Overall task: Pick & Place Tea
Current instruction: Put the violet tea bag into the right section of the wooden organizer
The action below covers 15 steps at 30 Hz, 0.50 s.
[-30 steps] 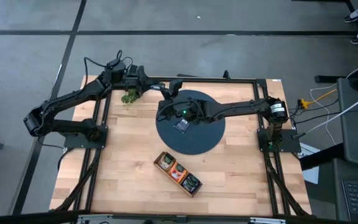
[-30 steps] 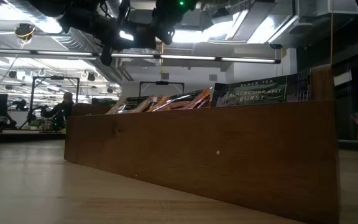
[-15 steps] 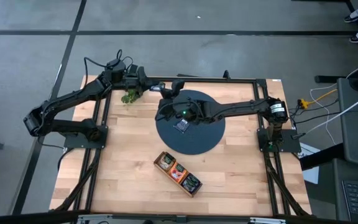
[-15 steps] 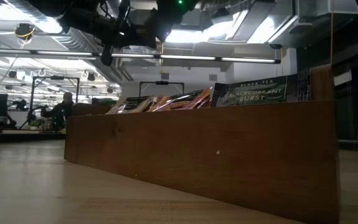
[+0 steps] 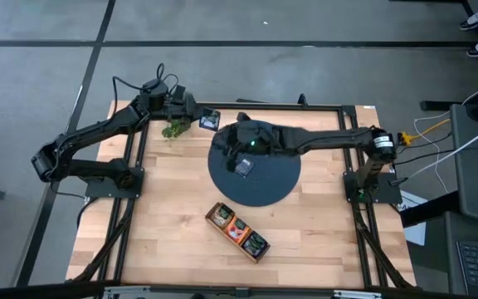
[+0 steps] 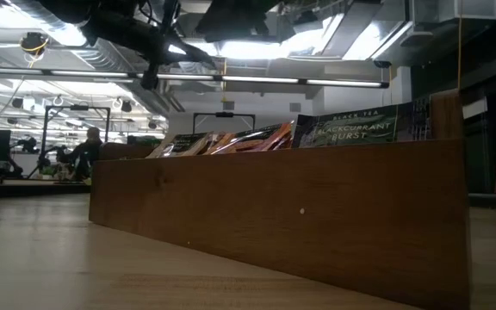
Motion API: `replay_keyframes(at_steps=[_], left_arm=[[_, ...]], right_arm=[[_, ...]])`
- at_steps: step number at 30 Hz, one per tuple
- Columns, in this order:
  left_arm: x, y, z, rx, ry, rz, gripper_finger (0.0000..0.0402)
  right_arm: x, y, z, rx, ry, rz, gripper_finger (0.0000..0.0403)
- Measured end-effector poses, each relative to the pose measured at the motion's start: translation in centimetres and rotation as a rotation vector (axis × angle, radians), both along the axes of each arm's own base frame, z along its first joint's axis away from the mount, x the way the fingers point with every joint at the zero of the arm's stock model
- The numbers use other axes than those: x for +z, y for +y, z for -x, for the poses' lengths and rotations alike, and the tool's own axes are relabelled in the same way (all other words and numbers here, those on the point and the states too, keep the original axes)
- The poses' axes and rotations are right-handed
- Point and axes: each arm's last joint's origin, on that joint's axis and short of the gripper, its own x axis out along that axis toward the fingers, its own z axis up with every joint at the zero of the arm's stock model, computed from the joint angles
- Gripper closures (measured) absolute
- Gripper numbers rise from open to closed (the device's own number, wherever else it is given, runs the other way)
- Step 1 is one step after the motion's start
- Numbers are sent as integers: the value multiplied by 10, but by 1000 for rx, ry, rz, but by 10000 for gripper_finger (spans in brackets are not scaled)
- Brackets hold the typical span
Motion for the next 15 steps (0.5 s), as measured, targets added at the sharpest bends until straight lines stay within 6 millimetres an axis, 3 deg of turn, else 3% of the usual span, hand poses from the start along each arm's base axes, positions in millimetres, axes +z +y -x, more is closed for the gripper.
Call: replay_keyframes(at_steps=[4,8,15], left_arm=[[-1,-8,-5,-93,29,-136,399],[0,-22,-14,-227,64,-400,399],[0,-45,-27,-417,84,-821,399]], right_arm=[[10,-11,11,67,-35,-279,238],[11,-19,13,143,-47,-500,238],[9,-22,14,158,-23,-590,238]])
